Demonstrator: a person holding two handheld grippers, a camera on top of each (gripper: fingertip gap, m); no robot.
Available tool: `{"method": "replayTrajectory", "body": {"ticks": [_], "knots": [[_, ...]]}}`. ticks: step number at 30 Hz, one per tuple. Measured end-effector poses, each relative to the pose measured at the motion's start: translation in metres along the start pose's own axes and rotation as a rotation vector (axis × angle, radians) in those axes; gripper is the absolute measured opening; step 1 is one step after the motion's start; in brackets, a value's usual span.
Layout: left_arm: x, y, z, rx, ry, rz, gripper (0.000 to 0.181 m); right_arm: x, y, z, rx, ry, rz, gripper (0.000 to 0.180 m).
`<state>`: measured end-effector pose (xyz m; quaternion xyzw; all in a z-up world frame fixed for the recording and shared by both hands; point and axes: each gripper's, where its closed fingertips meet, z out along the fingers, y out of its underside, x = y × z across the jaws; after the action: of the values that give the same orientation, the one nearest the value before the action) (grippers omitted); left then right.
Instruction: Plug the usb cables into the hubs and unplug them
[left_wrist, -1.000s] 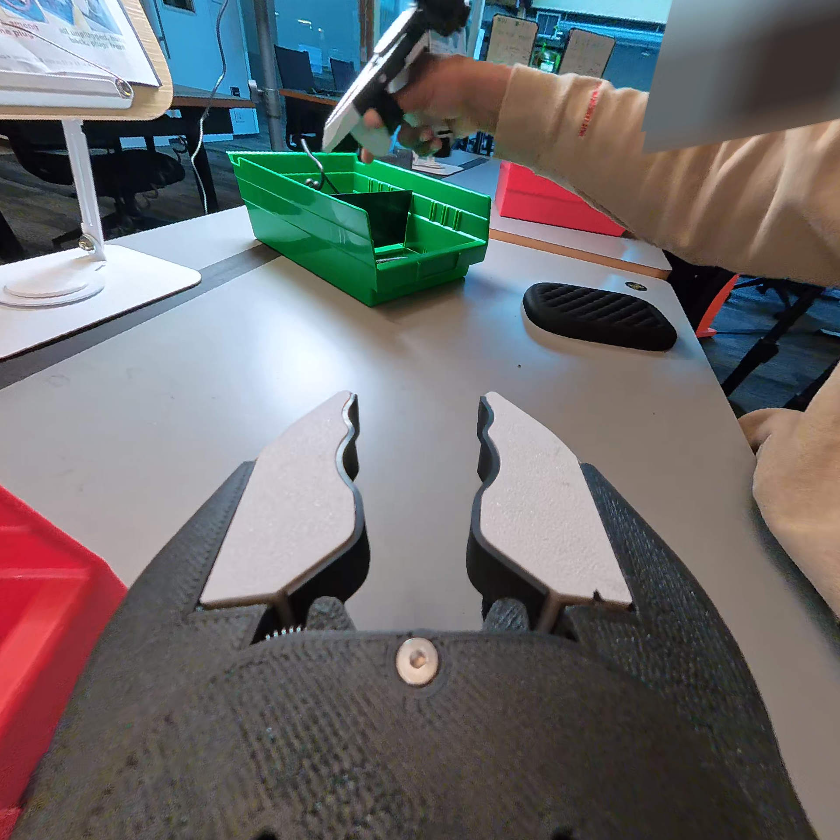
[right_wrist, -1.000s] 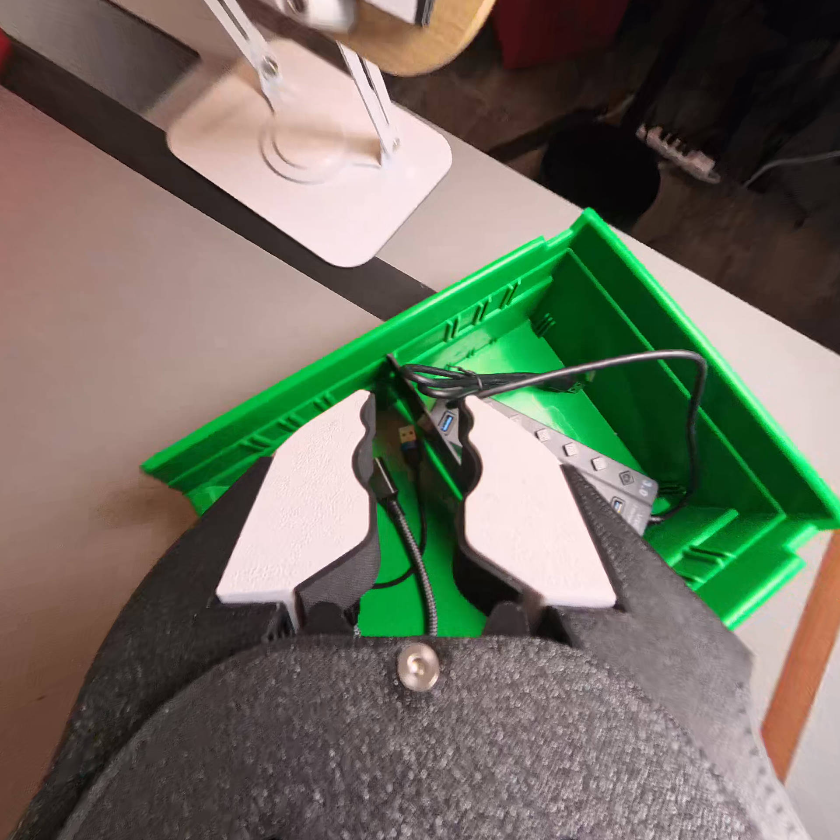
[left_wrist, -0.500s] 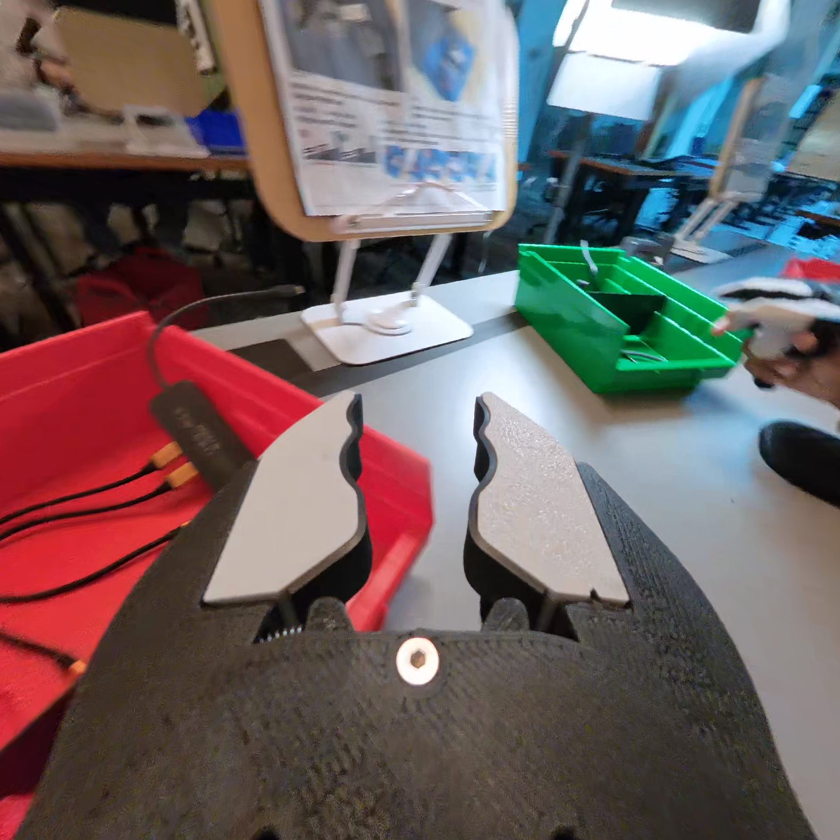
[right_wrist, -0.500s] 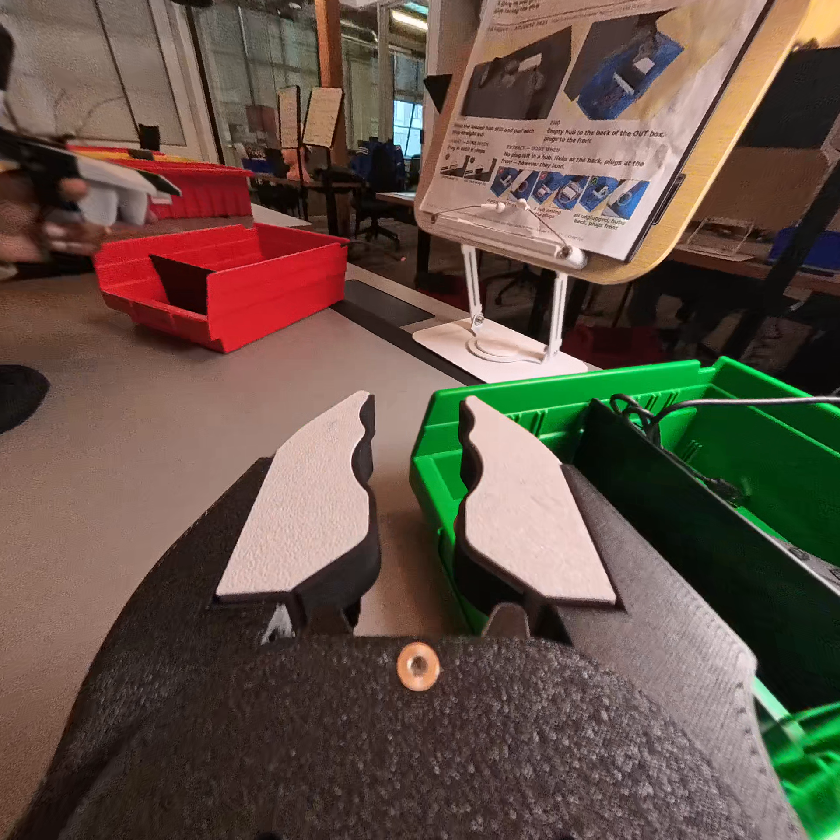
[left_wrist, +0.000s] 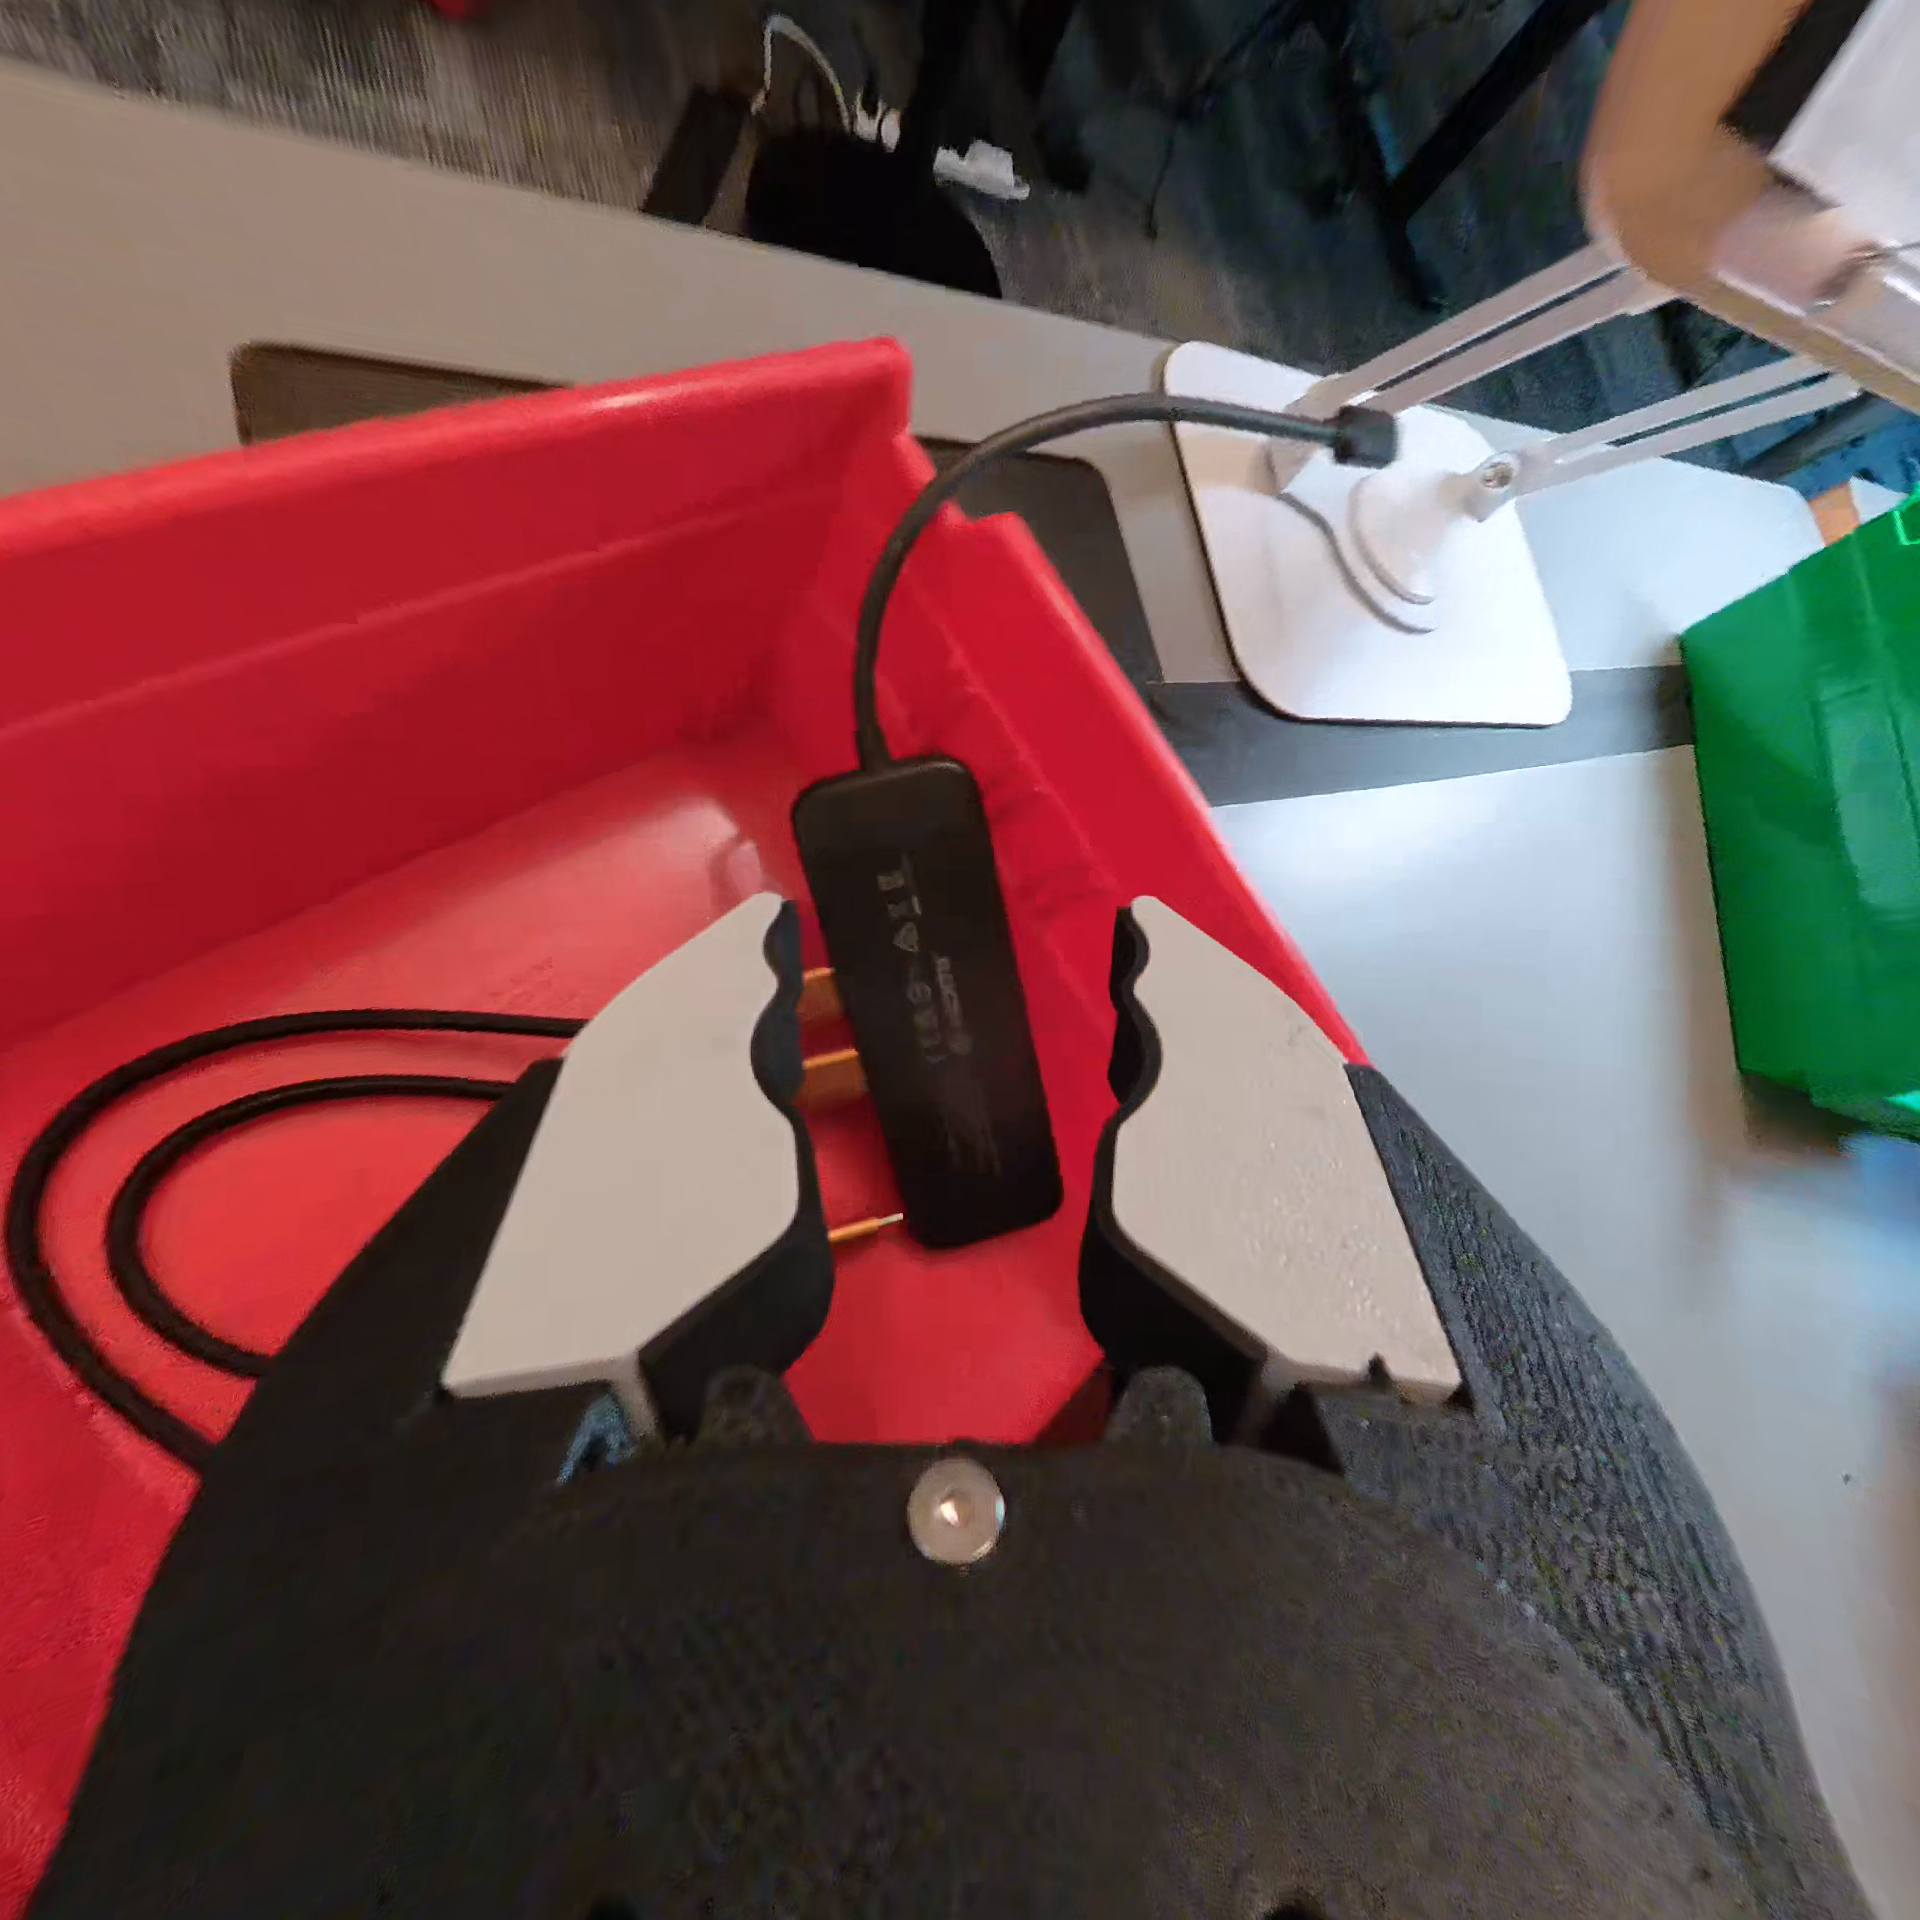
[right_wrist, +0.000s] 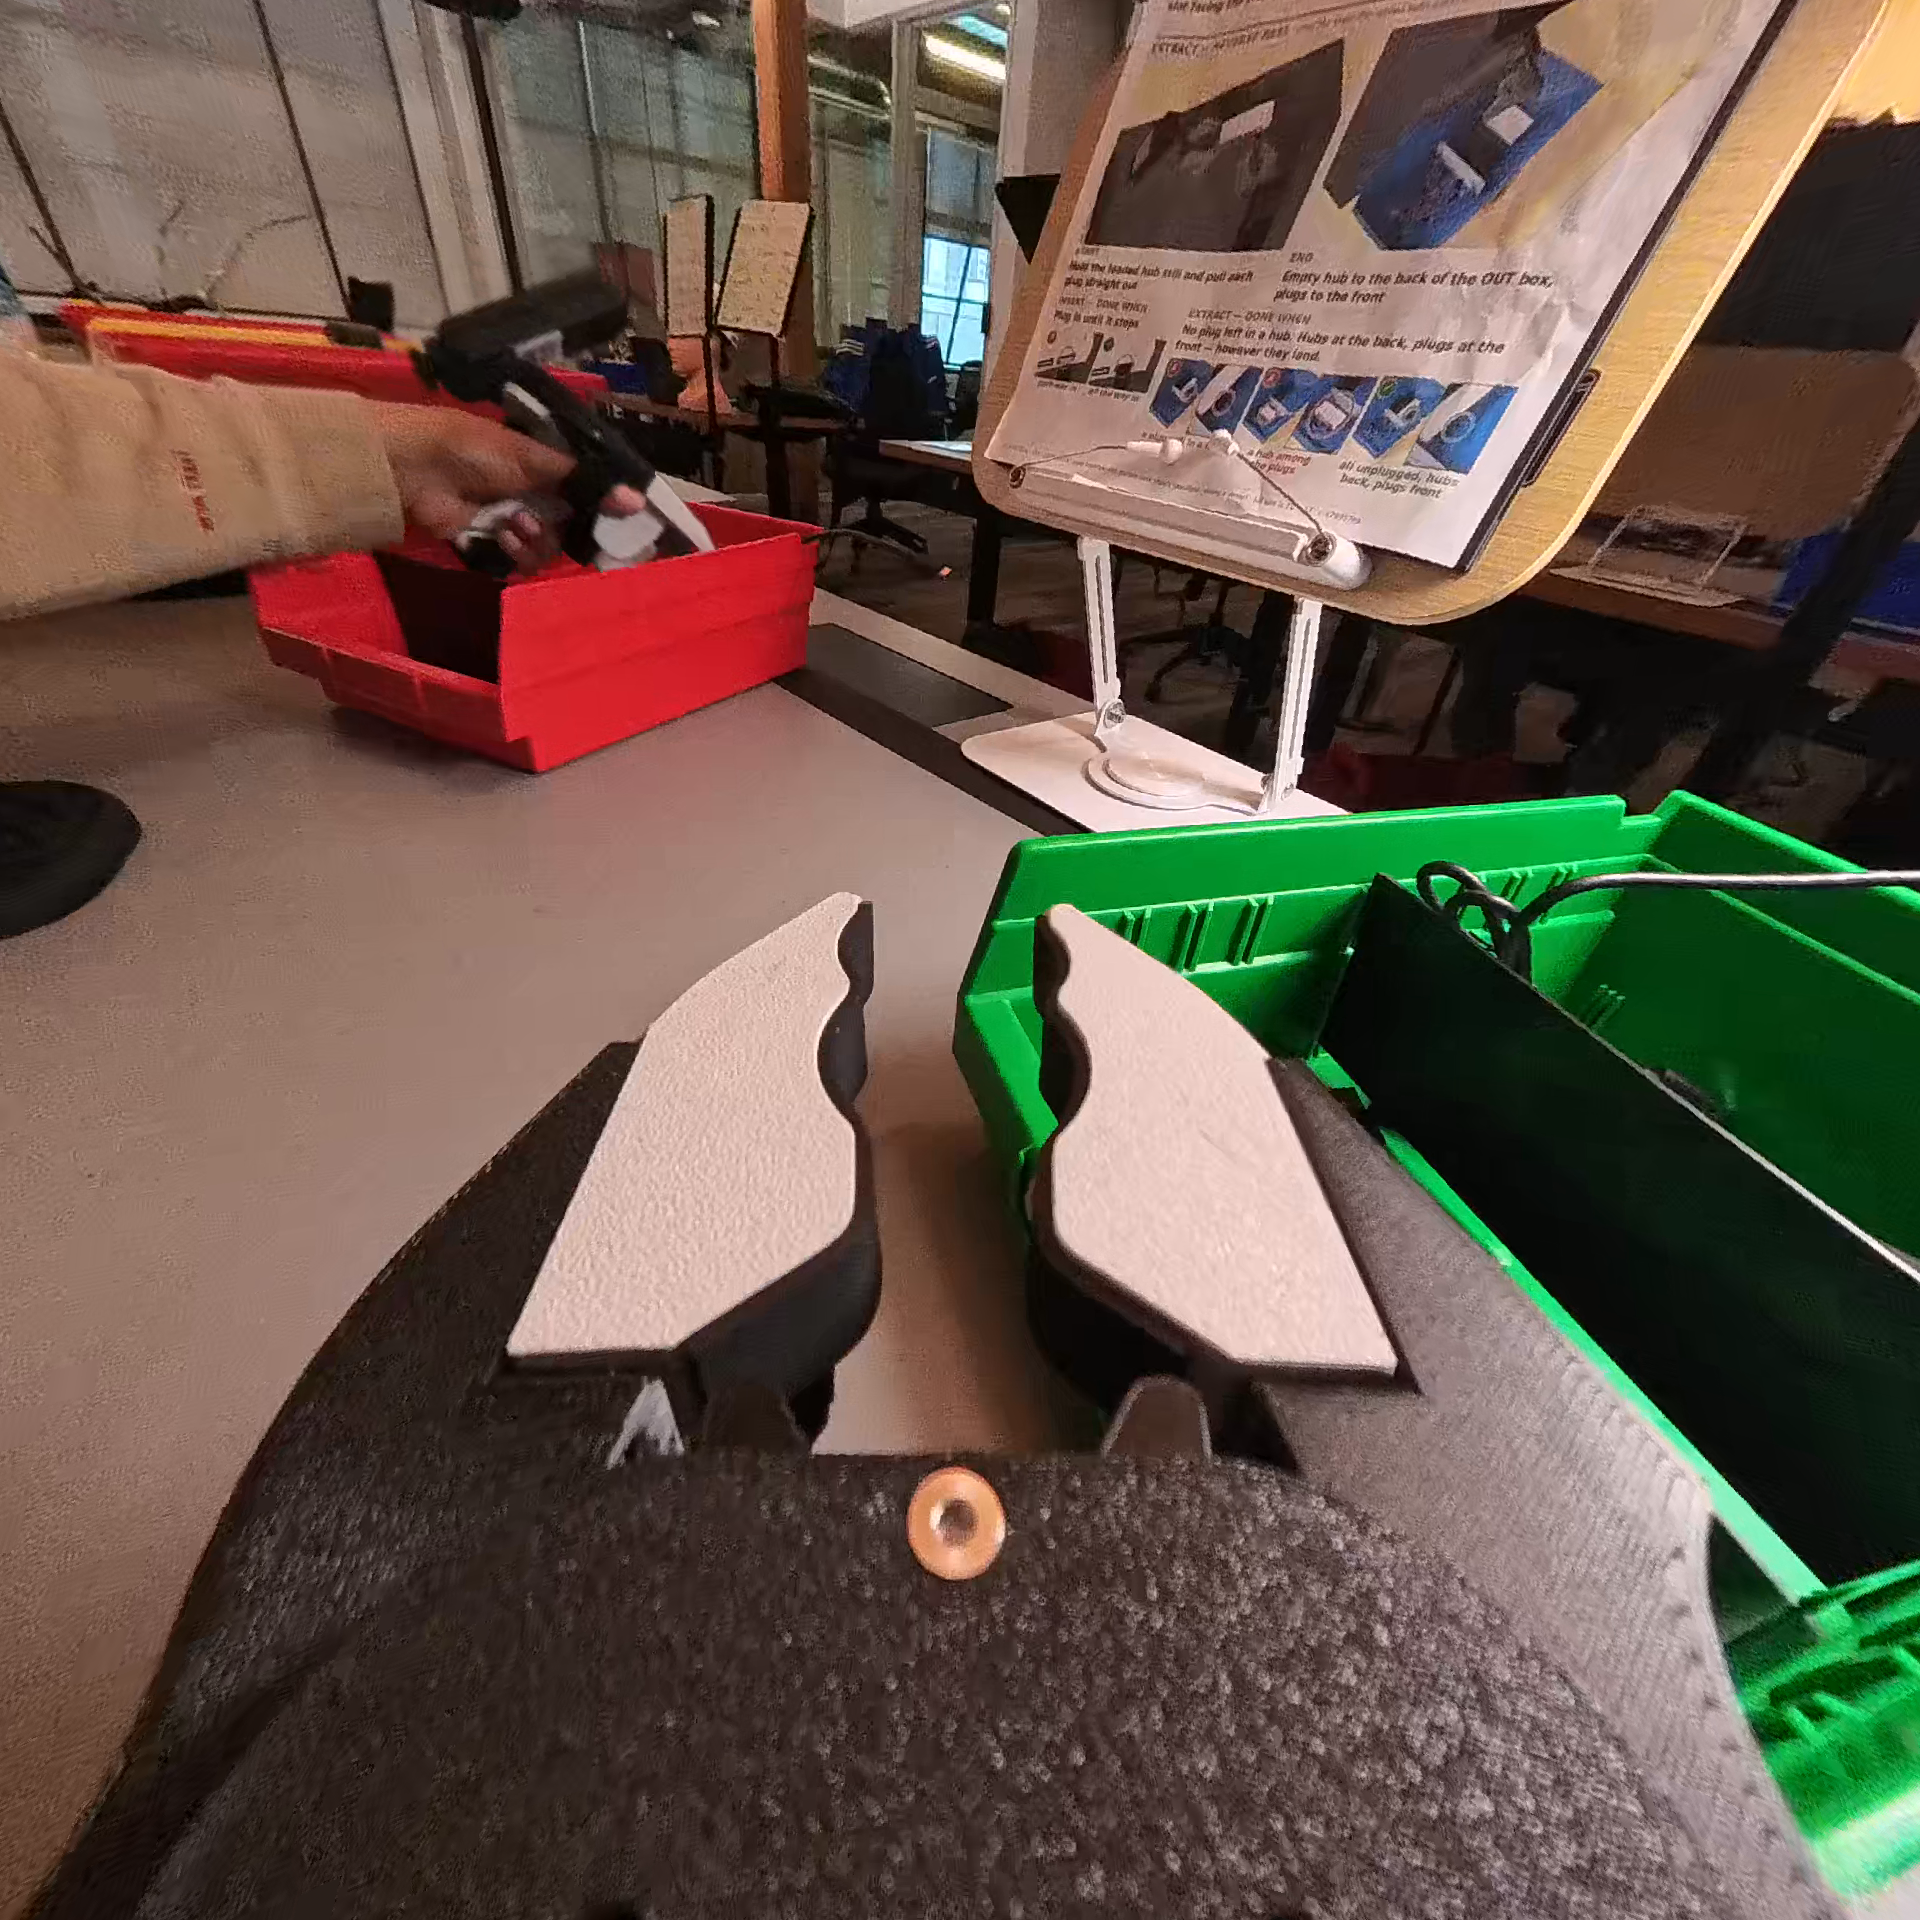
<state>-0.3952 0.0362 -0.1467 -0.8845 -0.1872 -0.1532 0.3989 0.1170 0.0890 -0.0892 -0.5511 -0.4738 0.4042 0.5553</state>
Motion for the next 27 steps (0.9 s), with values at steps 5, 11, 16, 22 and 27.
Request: {"method": "replayTrajectory", "body": {"ticks": [5,11,16,22,27], "knots": [[-0.015,0.009,0.024,-0.075,-0.009,-0.021,0.061,-0.004,0.005,0.002,-0.018,-0.026,0.011,0.028],[-0.009,0.026,0.037,-0.191,0.111,-0.052,0.054,-0.007,0.009,0.004,-0.035,-0.044,0.024,0.028],[-0.007,0.025,0.032,-0.170,0.095,0.020,0.046,-0.007,0.012,0.005,-0.050,-0.045,0.024,0.027],[0.014,-0.003,-0.009,-0.042,0.026,0.211,0.045,-0.010,0.010,0.007,-0.043,-0.052,0.024,0.026],[0.080,-0.034,-0.073,0.137,0.116,0.389,0.044,-0.021,-0.006,0.014,-0.019,-0.066,0.010,0.026]]}}
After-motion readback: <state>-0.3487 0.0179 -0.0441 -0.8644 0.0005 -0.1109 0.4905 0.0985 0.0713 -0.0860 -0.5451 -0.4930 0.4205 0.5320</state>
